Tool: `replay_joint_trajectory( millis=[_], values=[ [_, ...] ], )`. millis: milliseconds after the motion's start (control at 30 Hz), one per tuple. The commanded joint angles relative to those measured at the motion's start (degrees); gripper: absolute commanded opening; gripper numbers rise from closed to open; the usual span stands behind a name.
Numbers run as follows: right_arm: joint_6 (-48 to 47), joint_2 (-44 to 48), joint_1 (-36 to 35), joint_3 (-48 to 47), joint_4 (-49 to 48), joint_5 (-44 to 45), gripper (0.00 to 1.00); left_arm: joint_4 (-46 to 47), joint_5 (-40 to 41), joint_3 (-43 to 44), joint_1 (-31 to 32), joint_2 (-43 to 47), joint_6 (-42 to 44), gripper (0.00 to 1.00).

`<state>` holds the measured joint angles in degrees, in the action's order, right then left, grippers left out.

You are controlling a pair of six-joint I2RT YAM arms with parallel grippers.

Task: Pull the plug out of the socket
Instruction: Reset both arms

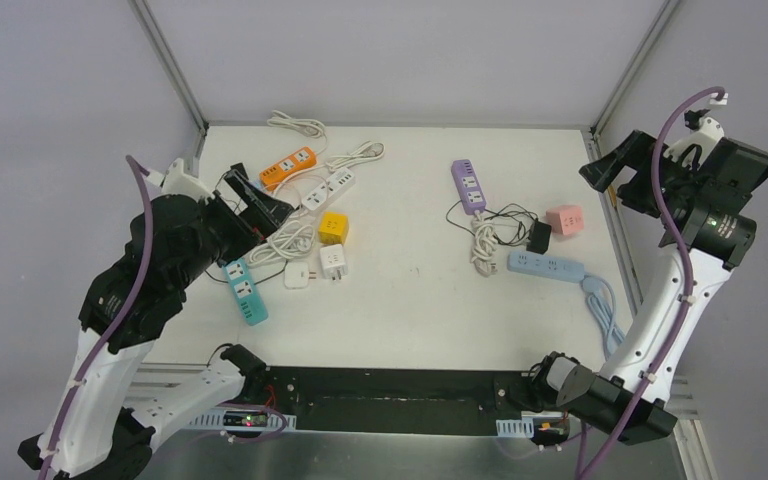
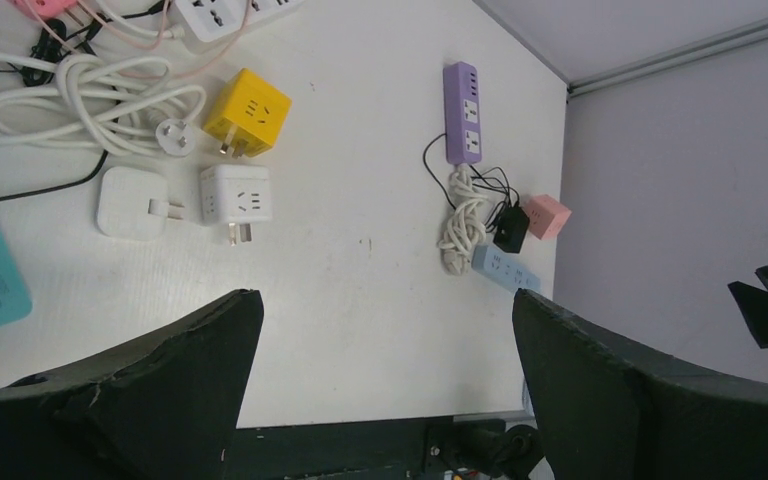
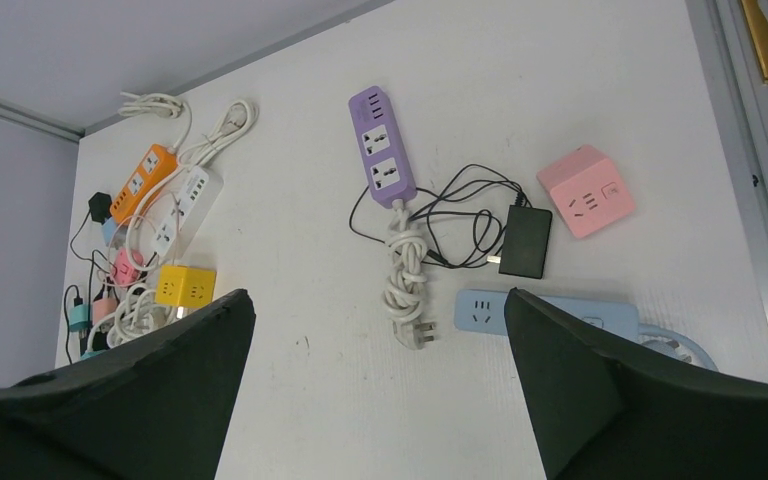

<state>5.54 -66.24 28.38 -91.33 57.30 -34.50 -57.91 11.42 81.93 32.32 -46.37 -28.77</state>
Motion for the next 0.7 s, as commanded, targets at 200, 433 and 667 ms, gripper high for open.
replay_joint_trajectory(
  millis=[200,433,667],
  values=[
    [2.24,2.84,0.44,-0.42,-1.23,-2.88,1.00,-1.47,0.21,-0.86,0.29,3.52,-3.26,0.99],
    [2.28,2.09,0.46,-3.06,-1.03,-3.48,1.00,-1.66,1.22,0.12,0.29,2.38,-2.56,0.99],
    [2.07,1.92,0.45,-4.12,-0.96,-3.17,1.00,-1.67,0.99,1.03,0.29,1.27,-1.55,0.99]
  ],
)
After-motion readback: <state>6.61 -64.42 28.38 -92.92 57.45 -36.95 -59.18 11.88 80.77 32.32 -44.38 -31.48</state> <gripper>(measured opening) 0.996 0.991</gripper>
